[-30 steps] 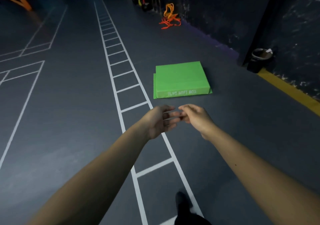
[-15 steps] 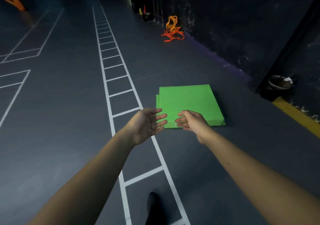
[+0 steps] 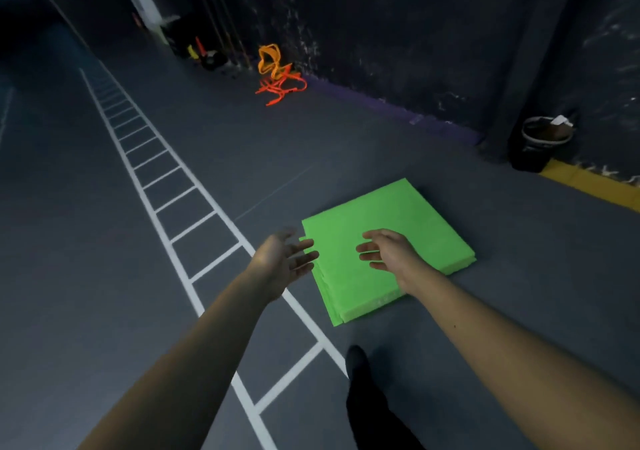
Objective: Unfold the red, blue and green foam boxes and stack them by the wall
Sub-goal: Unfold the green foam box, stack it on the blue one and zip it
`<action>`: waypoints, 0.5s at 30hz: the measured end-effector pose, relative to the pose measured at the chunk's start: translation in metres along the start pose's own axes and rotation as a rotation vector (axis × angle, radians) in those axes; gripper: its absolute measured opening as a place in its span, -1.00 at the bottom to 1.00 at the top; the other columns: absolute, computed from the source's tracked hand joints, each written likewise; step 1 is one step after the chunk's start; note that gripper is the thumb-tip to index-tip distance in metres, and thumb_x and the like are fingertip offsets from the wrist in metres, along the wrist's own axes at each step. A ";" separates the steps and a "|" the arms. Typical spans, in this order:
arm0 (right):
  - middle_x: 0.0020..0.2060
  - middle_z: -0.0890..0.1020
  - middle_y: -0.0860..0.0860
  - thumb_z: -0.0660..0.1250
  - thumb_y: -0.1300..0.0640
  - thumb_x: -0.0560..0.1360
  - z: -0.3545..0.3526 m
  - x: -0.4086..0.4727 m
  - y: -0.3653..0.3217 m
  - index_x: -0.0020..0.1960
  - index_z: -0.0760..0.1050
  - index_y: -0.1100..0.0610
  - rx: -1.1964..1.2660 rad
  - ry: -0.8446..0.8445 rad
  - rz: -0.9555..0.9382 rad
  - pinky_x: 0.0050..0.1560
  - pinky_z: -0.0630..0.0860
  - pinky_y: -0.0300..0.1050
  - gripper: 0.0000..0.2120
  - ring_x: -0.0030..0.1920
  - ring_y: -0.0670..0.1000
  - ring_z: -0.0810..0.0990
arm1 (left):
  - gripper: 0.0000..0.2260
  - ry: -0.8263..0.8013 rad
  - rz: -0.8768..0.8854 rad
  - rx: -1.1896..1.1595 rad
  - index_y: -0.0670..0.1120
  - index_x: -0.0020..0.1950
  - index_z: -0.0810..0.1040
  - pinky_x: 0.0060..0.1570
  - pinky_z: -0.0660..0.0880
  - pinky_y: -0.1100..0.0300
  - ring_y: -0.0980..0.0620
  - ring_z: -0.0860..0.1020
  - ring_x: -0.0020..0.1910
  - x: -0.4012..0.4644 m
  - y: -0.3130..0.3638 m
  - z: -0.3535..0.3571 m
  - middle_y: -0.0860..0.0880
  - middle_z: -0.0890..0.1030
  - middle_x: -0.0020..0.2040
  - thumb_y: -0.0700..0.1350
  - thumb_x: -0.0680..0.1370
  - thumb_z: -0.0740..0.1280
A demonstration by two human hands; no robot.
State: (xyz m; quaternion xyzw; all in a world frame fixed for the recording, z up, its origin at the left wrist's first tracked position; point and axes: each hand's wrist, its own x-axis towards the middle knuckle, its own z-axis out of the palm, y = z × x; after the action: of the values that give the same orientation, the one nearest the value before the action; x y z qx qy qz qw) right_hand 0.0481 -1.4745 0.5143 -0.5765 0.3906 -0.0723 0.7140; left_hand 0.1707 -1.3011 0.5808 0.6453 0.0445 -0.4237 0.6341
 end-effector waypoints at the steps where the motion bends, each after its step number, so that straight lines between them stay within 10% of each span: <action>1: -0.01 0.74 0.06 0.13 0.13 0.69 0.008 0.023 -0.005 0.26 0.53 0.12 0.023 0.005 0.014 0.21 0.53 0.07 -0.75 0.01 0.07 0.69 | -0.75 0.014 0.003 -0.012 -0.16 0.07 0.49 0.07 0.48 0.01 -0.11 0.60 0.00 0.026 0.014 -0.003 -0.16 0.57 0.14 -0.03 0.70 0.12; 10: 0.08 0.71 0.16 0.14 0.18 0.67 0.086 0.220 -0.102 0.27 0.50 0.16 0.135 0.080 0.053 -0.06 0.47 -0.09 -0.75 -0.09 0.05 0.64 | -0.84 0.003 -0.072 0.252 -0.08 0.15 0.43 -0.08 0.51 0.02 -0.17 0.59 -0.01 0.224 0.163 -0.012 -0.19 0.57 0.17 -0.05 0.72 0.11; 15: -0.05 0.73 0.14 0.20 0.13 0.64 0.101 0.304 -0.121 0.11 0.56 0.19 -0.086 0.173 0.034 -0.26 0.47 -0.16 -0.80 -0.17 0.06 0.66 | -0.71 0.084 0.079 0.375 -0.13 -0.24 0.46 -0.43 0.54 0.22 -0.06 0.59 -0.33 0.317 0.222 -0.014 -0.07 0.62 -0.40 -0.14 0.67 0.17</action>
State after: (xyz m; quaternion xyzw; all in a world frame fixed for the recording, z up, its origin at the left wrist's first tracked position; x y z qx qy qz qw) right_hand 0.3624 -1.6046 0.4797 -0.5914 0.4633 -0.0927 0.6534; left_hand 0.5119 -1.4838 0.5607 0.7707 -0.0341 -0.3718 0.5164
